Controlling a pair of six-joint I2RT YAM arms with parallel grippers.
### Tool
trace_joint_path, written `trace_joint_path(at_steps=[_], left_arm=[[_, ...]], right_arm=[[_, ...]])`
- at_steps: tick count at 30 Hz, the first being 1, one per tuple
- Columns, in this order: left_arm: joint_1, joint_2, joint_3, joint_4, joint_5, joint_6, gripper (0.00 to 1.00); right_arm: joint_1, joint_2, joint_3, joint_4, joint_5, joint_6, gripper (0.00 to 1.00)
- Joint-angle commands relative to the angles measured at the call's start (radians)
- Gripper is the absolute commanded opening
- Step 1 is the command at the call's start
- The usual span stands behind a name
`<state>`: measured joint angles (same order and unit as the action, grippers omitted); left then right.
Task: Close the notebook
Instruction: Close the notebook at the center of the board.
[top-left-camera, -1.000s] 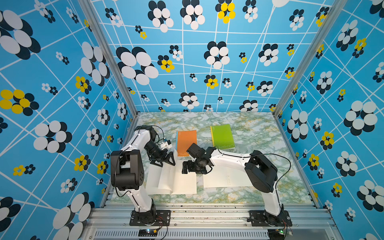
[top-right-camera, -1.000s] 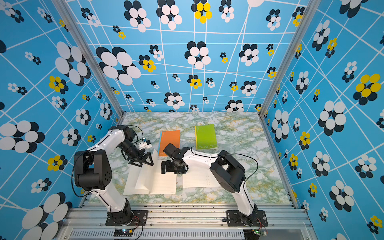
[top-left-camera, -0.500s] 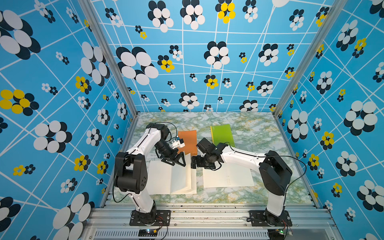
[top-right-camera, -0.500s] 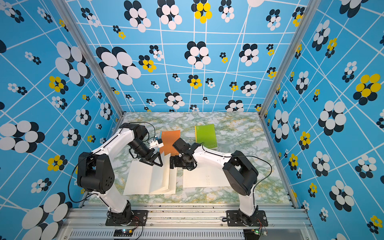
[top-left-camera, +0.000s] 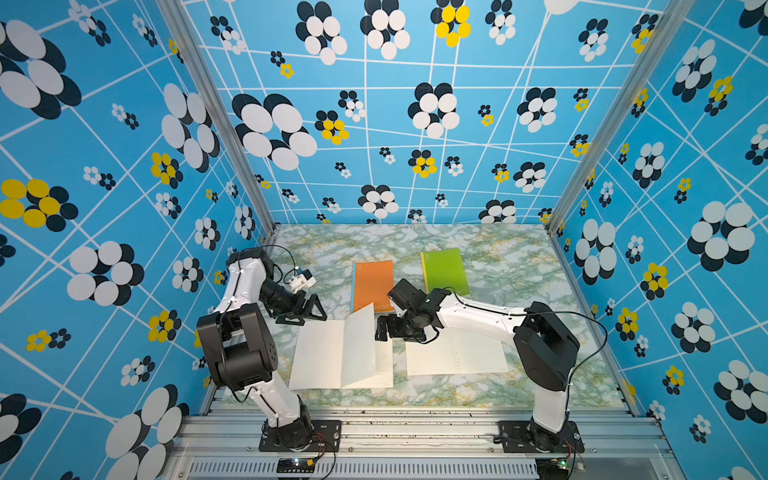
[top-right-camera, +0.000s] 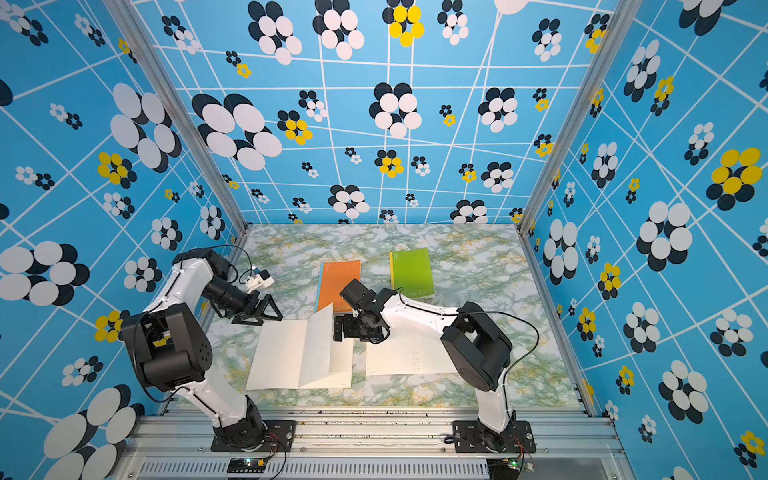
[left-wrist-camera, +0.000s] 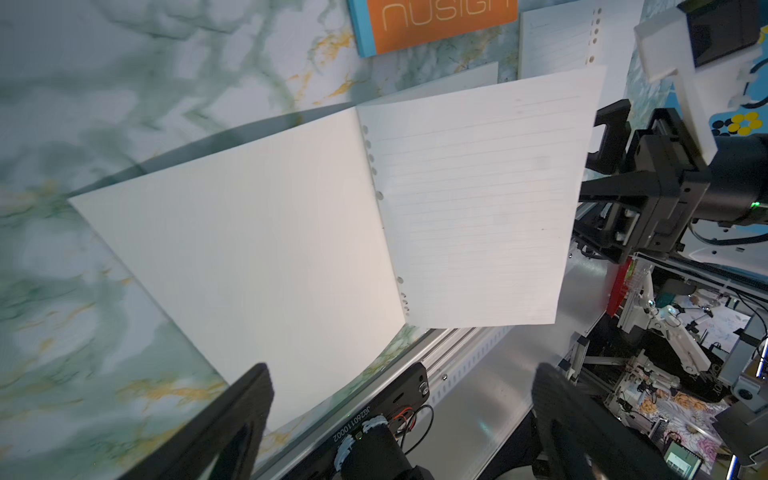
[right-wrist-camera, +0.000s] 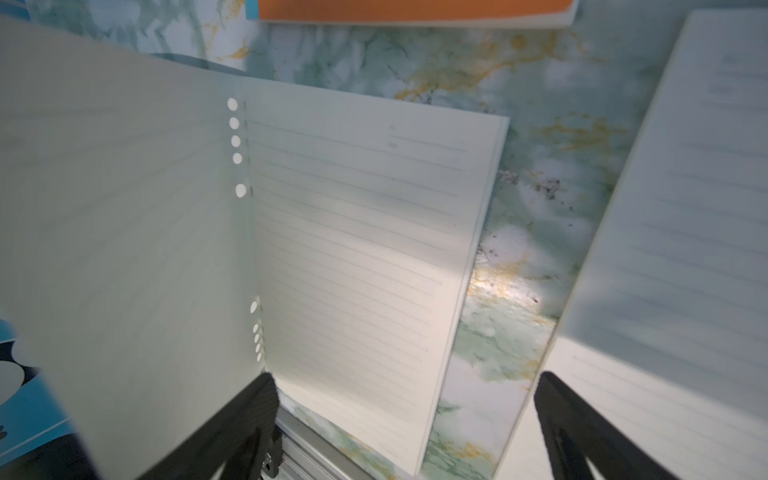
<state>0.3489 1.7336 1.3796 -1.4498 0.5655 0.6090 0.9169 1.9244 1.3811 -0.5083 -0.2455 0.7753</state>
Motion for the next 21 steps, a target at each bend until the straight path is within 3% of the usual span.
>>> trace_joint_path(at_steps=[1,7,21], left_arm=[[0.077,0.049,-0.039,-0.042,-0.030,0.101,1.00],[0.186,0.114,-0.070,-0.011,-0.042,0.140,0.97],[0.244,0.152,-0.151,0.113,-0.148,0.110,0.98]], right_arm=[[0.008,0.002,0.019,0.012,0.008,0.018,0.99],[0.005,-0.106,-0.047,-0.006,0.118,0.026,0.99],[0.011,-0.092,-0.046,0.047,0.090,0.041,0.99]])
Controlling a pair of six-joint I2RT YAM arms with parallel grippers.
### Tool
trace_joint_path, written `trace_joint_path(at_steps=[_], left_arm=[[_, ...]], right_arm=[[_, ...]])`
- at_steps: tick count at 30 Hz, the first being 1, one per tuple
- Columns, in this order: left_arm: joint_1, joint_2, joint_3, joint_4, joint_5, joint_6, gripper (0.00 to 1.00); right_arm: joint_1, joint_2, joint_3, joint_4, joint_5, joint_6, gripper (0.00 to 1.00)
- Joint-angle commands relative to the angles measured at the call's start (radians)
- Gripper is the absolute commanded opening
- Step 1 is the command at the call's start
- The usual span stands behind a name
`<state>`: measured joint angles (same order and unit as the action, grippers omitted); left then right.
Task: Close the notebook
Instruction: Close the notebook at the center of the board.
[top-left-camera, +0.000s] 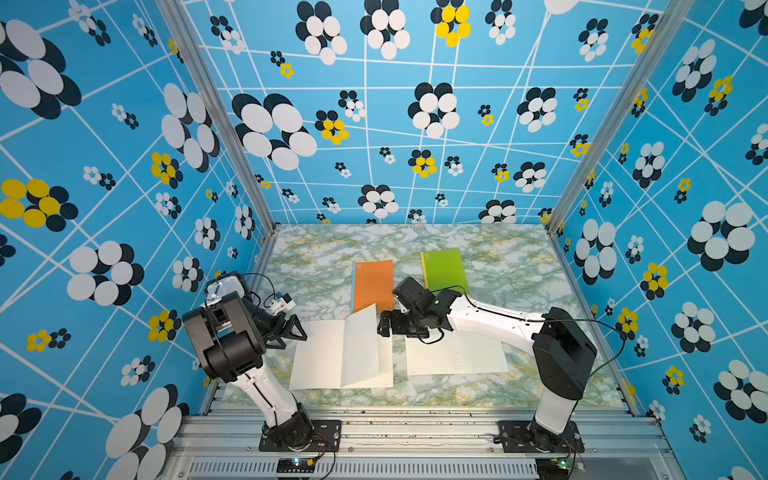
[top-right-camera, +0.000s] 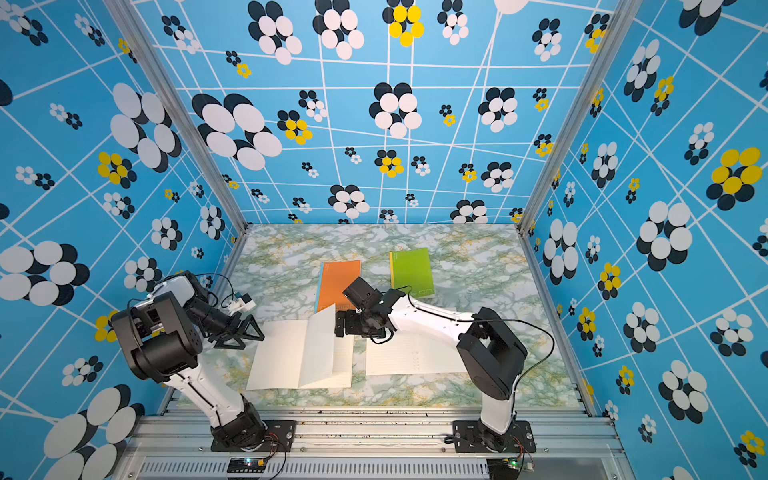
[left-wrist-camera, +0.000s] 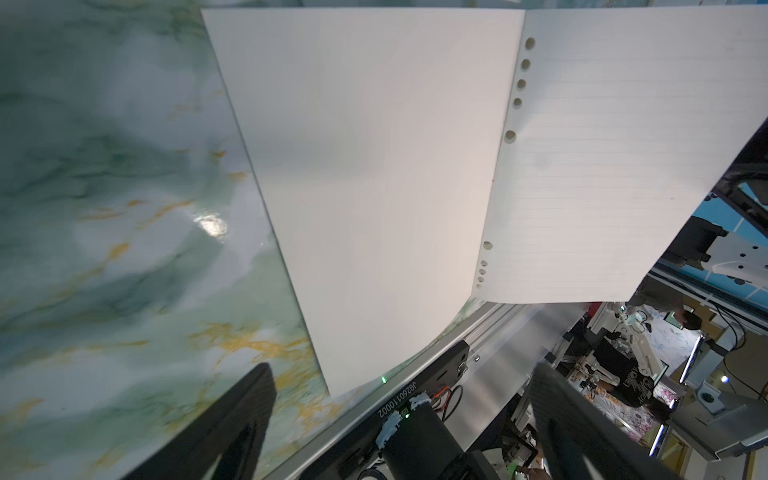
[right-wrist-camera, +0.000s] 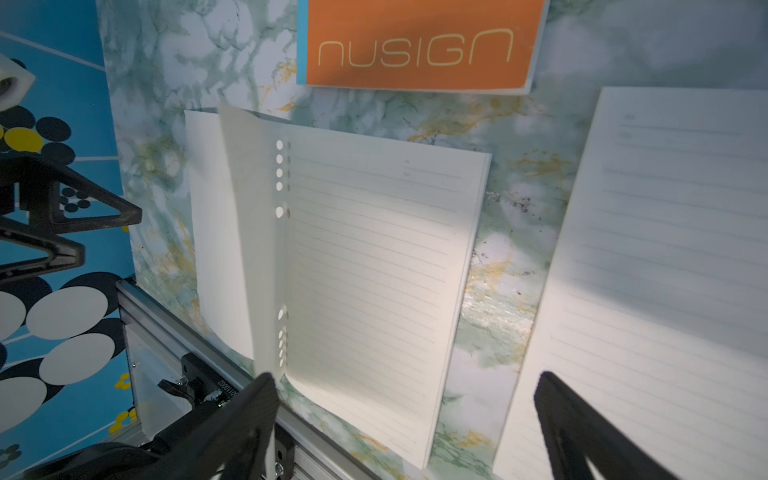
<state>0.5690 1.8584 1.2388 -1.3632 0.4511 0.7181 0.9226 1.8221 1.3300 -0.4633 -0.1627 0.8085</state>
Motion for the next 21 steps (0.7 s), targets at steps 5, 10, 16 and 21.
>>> trace_joint_path(at_steps=[5,10,16,21], left_arm=[[0.064,0.038,-0.003,0.035,-0.051,0.008,0.98],[0.070,0.051,-0.002,0.036,-0.056,0.009,0.98],[0.071,0.061,-0.018,0.058,-0.064,0.004,0.98],[0.068,0.081,-0.015,0.068,-0.057,-0.011,0.98]], right_arm=[[-0.008,-0.050,-0.034,0.012,0.061,0.018,0.99],[-0.013,-0.059,-0.044,0.036,0.055,0.021,0.99],[-0.013,-0.050,-0.052,0.076,0.043,0.031,0.99],[-0.012,0.022,-0.022,0.119,-0.032,0.038,0.99]])
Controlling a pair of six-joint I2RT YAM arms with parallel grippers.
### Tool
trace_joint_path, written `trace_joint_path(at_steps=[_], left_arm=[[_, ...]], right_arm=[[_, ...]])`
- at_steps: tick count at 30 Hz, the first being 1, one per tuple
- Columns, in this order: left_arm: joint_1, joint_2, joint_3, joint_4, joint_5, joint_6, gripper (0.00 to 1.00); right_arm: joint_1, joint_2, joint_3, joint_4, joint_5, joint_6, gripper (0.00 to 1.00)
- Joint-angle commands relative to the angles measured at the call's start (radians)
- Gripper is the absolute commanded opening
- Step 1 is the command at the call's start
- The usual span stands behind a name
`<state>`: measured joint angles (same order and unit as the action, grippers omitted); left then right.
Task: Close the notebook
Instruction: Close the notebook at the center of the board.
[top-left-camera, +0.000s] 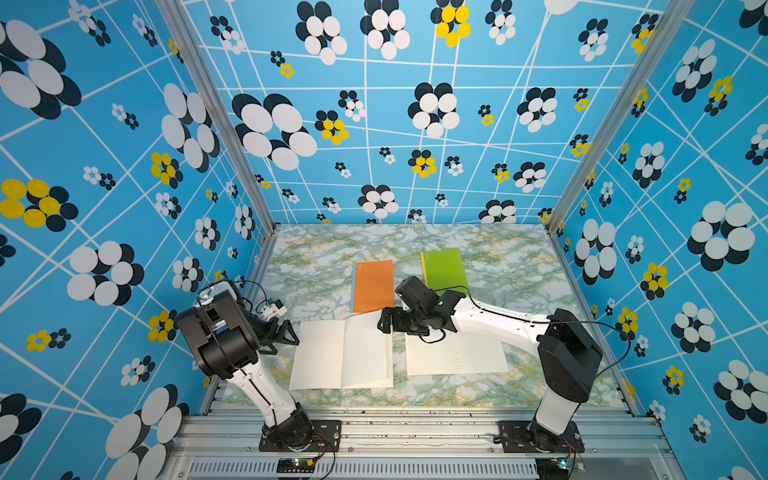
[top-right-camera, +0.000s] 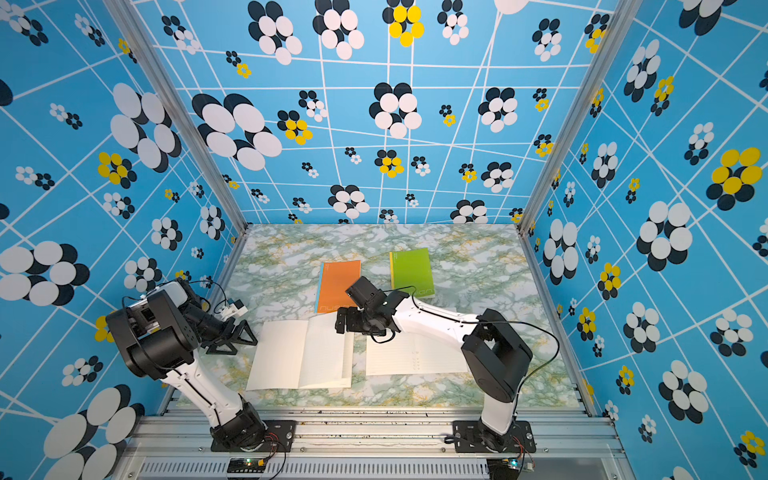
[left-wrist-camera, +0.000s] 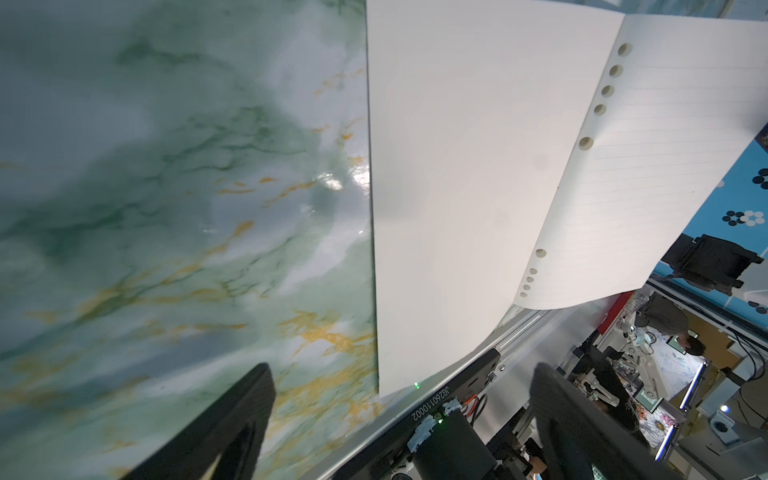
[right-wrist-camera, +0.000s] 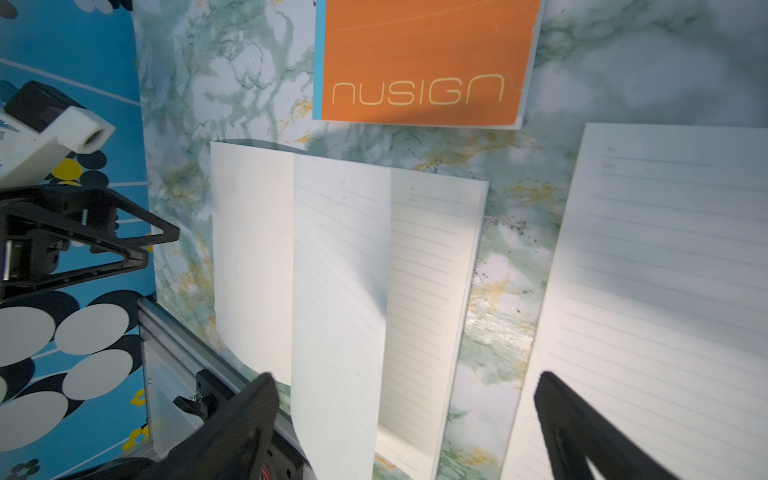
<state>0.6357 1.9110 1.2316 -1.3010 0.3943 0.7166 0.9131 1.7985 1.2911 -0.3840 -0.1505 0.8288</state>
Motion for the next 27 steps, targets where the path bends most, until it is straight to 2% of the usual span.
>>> trace_joint_path(at_steps=[1,11,21,27], left_arm=[[0.000,0.033,-0.008,0.006,0.002,-0.010,0.98],[-0.063,0.036,-0.055,0.053,0.004,-0.044,0.98],[-0.125,0.045,-0.096,0.097,0.001,-0.083,0.98],[-0.168,0.036,-0.103,0.112,0.007,-0.115,0.98]], right_arm=[[-0.002,0.059,0.021,0.052,-0.058,0.022,0.99],[0.012,0.205,0.092,0.052,-0.122,0.015,0.99],[0.022,0.258,0.136,-0.100,-0.046,-0.022,0.99],[0.032,0.267,0.131,-0.101,-0.055,-0.019,0.99]])
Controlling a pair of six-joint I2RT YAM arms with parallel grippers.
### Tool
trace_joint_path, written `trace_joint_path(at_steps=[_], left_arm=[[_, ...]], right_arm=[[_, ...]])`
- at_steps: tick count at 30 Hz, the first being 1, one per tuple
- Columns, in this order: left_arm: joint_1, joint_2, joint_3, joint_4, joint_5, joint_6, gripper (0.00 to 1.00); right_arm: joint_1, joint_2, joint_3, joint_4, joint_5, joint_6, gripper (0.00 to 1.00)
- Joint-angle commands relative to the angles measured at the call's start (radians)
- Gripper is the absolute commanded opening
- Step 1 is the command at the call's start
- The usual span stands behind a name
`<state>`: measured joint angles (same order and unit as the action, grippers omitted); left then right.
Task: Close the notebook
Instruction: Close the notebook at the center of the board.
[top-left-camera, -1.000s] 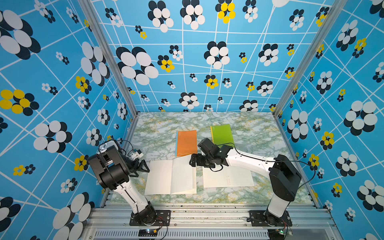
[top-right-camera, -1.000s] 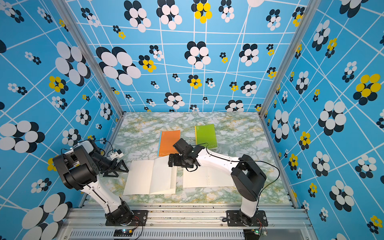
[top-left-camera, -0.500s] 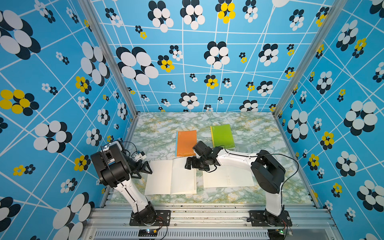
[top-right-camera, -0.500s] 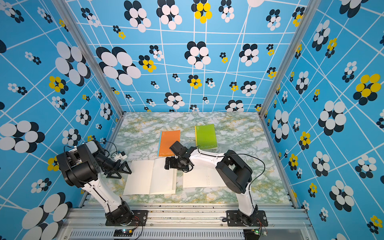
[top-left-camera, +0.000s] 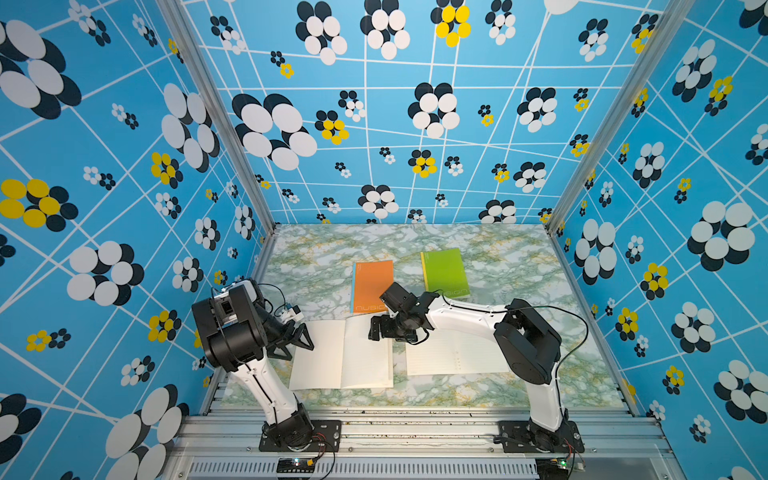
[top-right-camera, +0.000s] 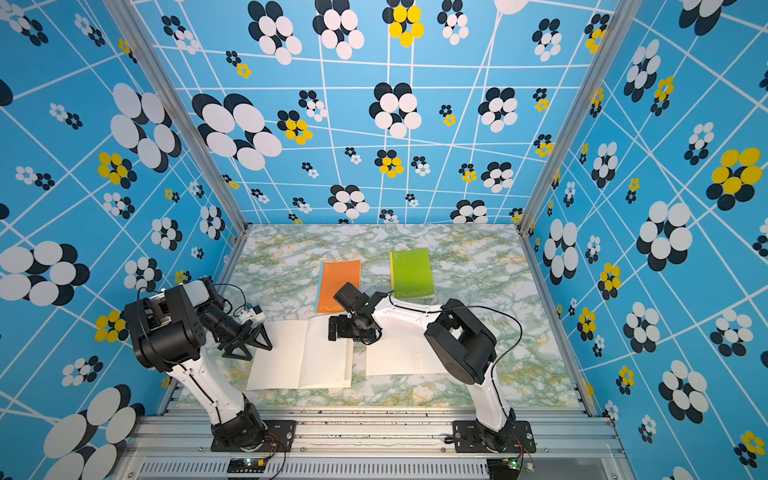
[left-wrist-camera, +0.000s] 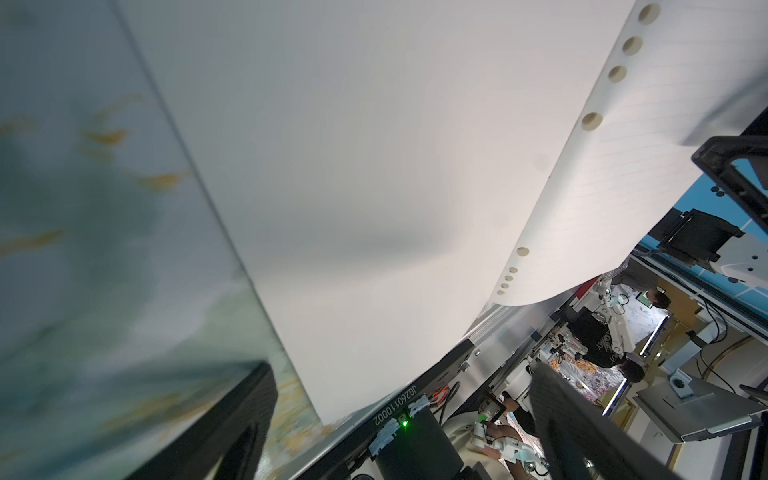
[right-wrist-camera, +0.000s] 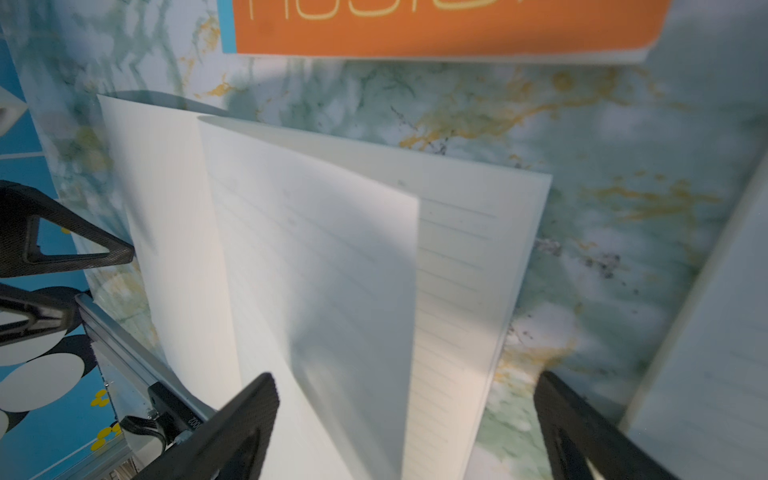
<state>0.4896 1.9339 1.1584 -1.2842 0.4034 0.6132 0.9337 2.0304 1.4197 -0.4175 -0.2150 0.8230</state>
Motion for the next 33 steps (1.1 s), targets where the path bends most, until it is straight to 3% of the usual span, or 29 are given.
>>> trace_joint_path(at_steps=[1,16,33], left_arm=[[-0.027,0.010,-0.029,0.094,0.002,-0.015,0.98],[-0.148,-0.116,0.050,-0.030,0.134,-0.058,0.97],[-0.395,-0.283,0.146,-0.208,0.326,-0.028,0.97]], right_arm=[[0.012,0.035,0.000,-0.063,0.005,-0.013,0.99],[0.019,0.070,0.022,-0.008,-0.071,-0.001,0.99],[-0.012,0.109,0.063,0.037,-0.087,0.006,0.99]])
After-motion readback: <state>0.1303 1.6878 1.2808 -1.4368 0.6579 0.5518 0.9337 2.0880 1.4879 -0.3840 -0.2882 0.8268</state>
